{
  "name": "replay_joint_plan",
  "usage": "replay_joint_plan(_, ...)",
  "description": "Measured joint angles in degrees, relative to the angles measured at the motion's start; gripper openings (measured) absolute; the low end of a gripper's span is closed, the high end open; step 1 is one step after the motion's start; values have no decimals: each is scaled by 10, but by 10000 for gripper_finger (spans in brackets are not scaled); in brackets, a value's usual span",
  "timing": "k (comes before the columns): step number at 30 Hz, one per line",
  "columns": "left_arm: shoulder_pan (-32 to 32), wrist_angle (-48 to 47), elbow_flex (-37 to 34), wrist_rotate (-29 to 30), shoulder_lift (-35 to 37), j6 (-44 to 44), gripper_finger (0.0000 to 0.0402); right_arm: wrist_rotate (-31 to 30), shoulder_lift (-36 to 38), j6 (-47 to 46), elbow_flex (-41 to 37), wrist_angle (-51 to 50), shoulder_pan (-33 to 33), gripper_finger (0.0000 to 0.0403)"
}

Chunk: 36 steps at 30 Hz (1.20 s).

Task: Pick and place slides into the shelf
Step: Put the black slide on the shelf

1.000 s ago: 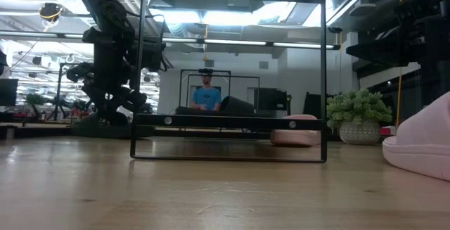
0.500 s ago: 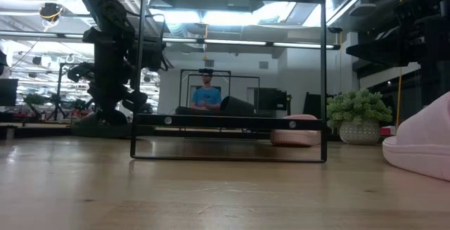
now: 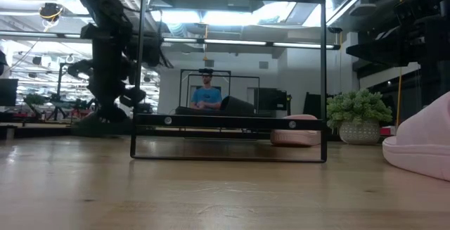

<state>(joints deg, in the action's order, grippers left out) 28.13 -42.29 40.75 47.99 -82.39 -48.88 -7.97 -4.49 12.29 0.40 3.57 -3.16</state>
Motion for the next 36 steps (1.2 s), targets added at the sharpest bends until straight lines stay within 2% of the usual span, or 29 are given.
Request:
replay_joint_plan(14,-29,-22,0,-1,159,53,1,0,0,0,0,0,0,26)
replay_joint_plan(24,-93,-18,0,23,250,109,0,0,0,0,0,0,0,26)
replay_joint_plan(31,-140,24,0,26,288,210,0,0,0,0,0,0,0,26)
replay_joint_plan(36,-178,117,0,25,293,339,0,0,0,0,0,0,0,26)
